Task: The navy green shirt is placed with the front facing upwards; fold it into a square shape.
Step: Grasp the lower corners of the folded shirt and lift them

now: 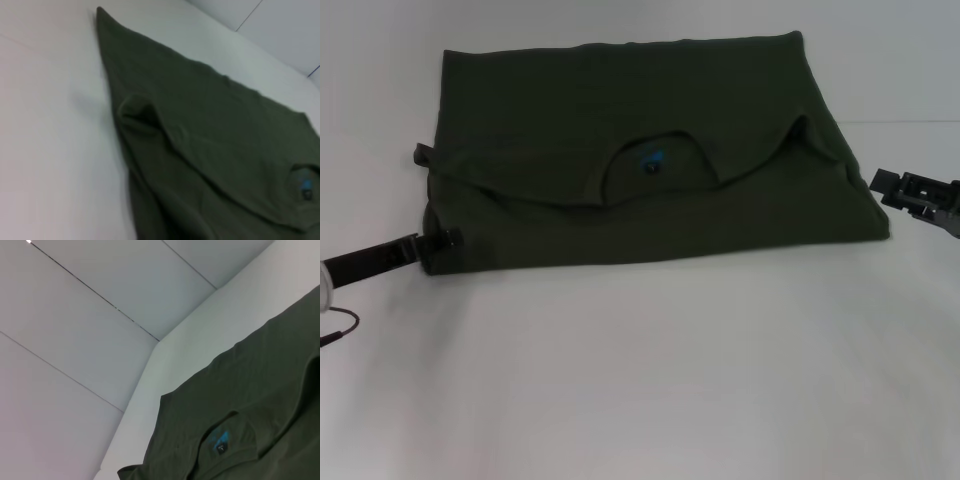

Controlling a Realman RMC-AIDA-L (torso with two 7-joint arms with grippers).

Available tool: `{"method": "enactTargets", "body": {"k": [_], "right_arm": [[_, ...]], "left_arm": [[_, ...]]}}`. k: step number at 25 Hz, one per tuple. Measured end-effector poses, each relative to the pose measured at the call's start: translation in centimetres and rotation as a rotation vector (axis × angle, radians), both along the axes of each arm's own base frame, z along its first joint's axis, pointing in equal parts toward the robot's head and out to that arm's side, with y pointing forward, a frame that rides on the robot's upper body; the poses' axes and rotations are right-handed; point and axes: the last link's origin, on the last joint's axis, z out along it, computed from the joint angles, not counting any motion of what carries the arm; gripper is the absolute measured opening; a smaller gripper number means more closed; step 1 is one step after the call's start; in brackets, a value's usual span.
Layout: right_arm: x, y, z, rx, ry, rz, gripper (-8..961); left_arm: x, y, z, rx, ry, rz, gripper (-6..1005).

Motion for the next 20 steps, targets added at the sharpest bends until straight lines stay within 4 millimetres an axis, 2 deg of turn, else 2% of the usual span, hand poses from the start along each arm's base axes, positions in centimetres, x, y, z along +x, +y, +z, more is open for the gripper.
{"method": "enactTargets", "body": {"k": [16,20], "right_arm": [[0.3,0.1,-0.1,0.011,0.0,-0.023,539],[0.4,0.1,0.0,0.014,0.0,-0.025,540]], "left_arm": [[1.3,1.3,-1.8,-0.034,0.066,-0.027,679],[1.5,1.3,-1.8,-0.04,0.065,-0.032,641]]}}
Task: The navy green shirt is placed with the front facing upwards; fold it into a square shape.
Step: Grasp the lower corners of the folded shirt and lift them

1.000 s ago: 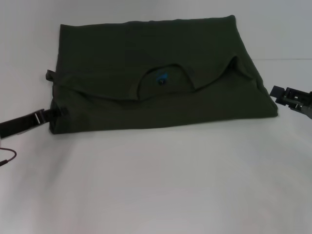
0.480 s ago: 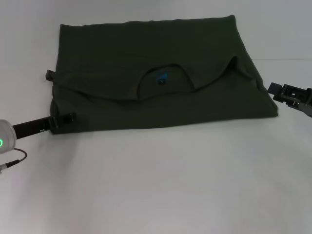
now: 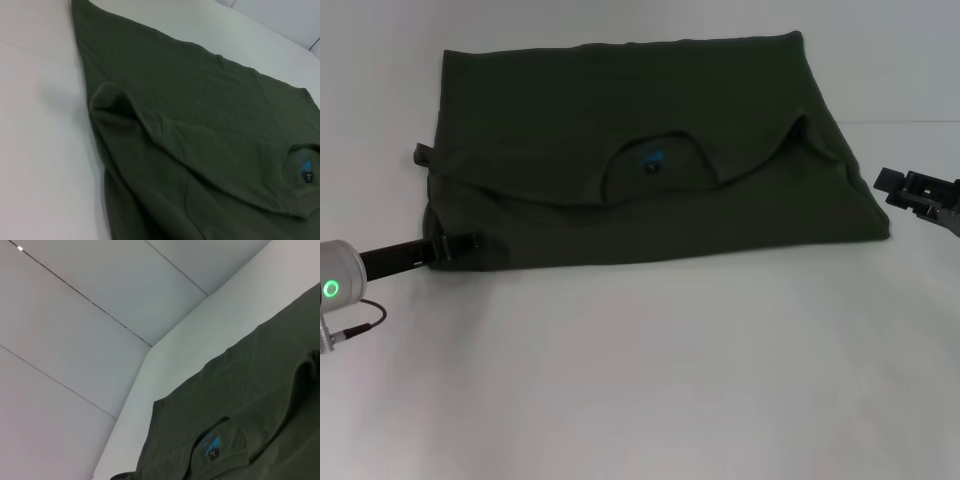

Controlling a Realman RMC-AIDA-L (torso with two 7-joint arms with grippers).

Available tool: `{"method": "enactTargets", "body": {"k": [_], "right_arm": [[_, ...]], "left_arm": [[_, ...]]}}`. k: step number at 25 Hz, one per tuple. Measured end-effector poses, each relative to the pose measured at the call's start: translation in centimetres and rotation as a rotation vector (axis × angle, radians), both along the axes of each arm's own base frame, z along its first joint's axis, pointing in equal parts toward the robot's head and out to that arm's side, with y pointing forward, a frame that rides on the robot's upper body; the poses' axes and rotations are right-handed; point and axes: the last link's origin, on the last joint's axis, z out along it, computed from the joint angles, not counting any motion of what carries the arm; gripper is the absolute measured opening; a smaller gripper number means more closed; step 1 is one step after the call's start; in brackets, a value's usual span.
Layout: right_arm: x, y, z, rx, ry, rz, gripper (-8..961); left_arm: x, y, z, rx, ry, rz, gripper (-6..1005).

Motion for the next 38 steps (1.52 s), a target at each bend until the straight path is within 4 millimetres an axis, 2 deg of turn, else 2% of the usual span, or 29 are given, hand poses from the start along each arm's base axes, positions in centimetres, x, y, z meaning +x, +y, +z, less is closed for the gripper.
{"method": "enactTargets", "body": {"k": [2,13,18,21,26,30,34,38], "right_arm": [[0.0,0.0,0.0,-0.001,-0.001,0.001,540],[0.1,0.2,0.2,-0.02,-0.023,0.002,542],[0.0,1.0,0.7,-0.088,-0.108,0.002,543],[-0.1,2.4,1.3,-0.15,-0.189,-0.035,543],[-0.1,5.3,1.6,-0.188,-0.375,-0.141,544],[-1.1,7.0,1.1,-0.197,-0.472,-0.159,544],[-2.3,7.9,0.5,-0.207,-0.499,-0.144,545],[-2.3,8.2,-0.2,-0.21,-0.524,-0.163,554]], "left_arm": [[0.0,0.0,0.1,0.001,-0.002,-0.001,622],[0.5,0.2,1.0,0.001,-0.02,-0.029,169],[1.0,0.6,2.2,0.016,-0.056,-0.047,83],[1.1,1.1,3.4,0.038,-0.081,-0.026,31],[1.6,1.8,4.2,0.059,-0.089,-0.023,31],[2.3,2.4,4.2,0.06,-0.089,-0.038,31],[2.8,2.8,4.2,0.059,-0.093,-0.044,31],[3.0,2.9,4.2,0.058,-0.094,-0.047,31]]}}
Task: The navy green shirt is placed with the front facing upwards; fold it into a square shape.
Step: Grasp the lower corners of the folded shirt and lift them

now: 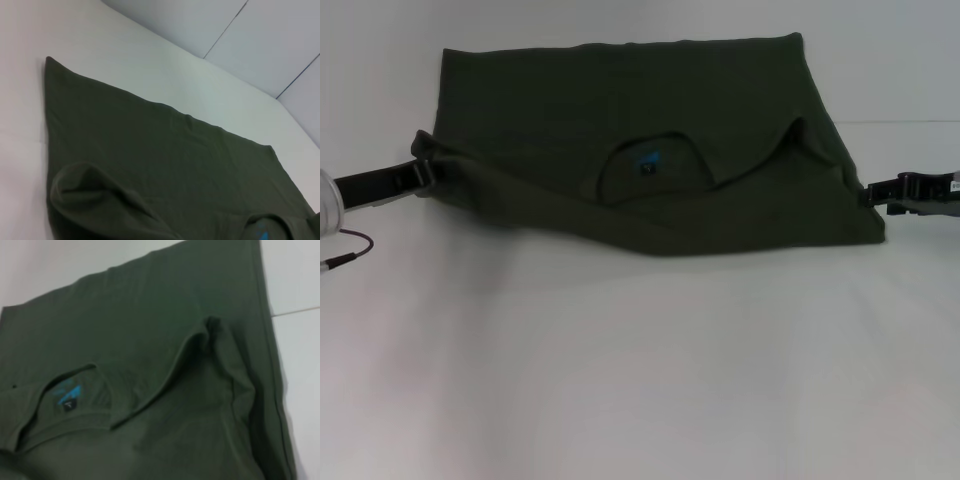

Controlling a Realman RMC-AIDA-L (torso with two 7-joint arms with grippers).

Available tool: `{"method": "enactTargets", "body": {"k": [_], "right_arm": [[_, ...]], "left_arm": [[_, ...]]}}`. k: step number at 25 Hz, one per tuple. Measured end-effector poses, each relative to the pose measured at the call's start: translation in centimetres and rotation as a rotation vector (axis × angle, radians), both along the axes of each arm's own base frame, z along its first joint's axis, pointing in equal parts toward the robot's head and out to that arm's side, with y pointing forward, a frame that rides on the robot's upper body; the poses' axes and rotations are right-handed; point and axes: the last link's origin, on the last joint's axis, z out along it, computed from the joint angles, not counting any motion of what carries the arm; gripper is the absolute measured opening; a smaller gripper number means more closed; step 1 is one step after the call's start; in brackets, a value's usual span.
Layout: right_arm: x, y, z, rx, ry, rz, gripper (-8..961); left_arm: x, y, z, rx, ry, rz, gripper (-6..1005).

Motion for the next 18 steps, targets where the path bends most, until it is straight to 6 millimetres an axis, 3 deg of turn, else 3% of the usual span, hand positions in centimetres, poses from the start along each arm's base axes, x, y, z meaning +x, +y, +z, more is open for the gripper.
{"method": "enactTargets", "body": {"k": [7,13,18], "right_arm": [[0.2,0.1,-0.6,0.003,-0.016,-0.017,569],[0.4,0.4,-0.7,0.028,-0.037,-0.019,711],[0.4,0.5,-2.0,0.013,-0.085,-0.002,786]], "left_arm": [[0.0,0.0,0.0,0.003,-0.001,-0.002,31],[0.0,0.0,-0.1,0.005,-0.003,-0.002,32],[0.0,0.0,-0.1,0.009,-0.005,0.0,32]]}}
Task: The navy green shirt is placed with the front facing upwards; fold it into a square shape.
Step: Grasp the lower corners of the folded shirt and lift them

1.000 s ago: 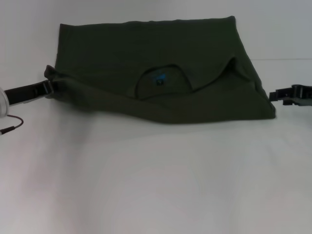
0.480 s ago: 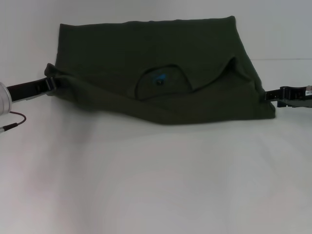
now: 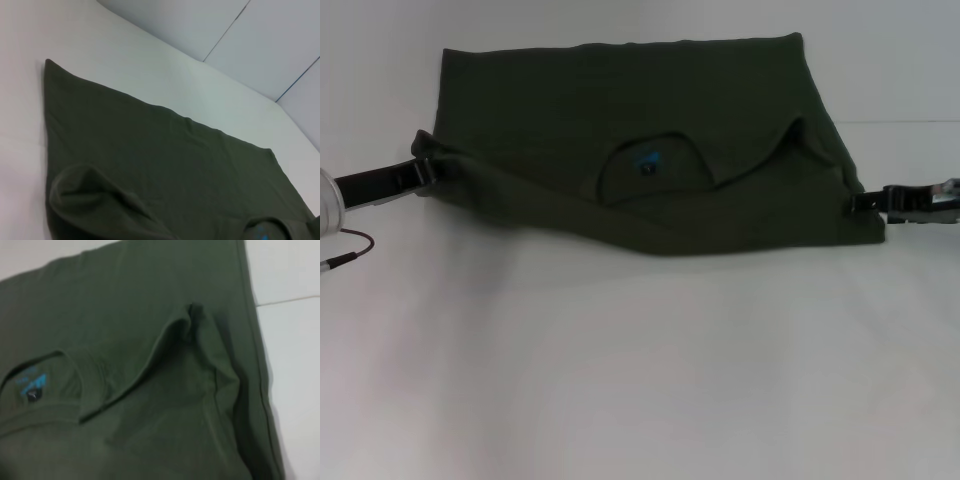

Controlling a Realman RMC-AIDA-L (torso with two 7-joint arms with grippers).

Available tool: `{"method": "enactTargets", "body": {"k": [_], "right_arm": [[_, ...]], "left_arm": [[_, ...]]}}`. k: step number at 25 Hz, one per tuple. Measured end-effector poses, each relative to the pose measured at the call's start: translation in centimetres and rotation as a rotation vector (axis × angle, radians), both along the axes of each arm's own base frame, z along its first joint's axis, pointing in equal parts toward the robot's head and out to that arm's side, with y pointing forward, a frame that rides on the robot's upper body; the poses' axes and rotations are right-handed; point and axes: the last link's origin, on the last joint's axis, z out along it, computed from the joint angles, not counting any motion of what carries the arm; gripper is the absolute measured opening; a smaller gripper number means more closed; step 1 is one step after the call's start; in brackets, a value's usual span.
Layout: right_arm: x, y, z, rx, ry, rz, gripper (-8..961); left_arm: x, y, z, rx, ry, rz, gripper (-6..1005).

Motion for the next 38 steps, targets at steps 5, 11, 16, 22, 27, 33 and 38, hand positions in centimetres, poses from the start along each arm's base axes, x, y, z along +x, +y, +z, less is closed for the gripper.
{"method": "enactTargets", "body": {"k": [5,11,16,22,27,33,38], "right_arm": [[0.1,0.1,-1.2,-0.004,-0.035,0.001,803],[0.2,0.0,-1.8,0.003,-0.045,0.0,802],[-0.2,0.1,-2.2,-0.005,-0.051,0.01,802],[-0.4,0.2,-2.4,0.001,-0.054,0.018,684],[-0.5,0.3,-2.3,0.006,-0.051,0.018,515],[-0.3,0.4,-2.0,0.017,-0.049,0.013,326],[-0.3,0.4,-1.5,0.022,-0.034,0.009,135]], "left_arm": [[0.0,0.0,0.0,0.001,-0.001,0.0,32],[0.1,0.1,0.0,0.004,0.0,0.0,32],[0.1,0.1,-0.1,0.004,0.0,-0.001,32],[0.1,0.1,0.0,0.005,0.001,-0.001,32],[0.1,0.2,0.0,0.006,0.001,-0.001,32],[0.3,0.2,0.0,0.006,0.001,-0.004,30],[0.3,0.2,-0.1,0.002,-0.001,-0.007,30]]}}
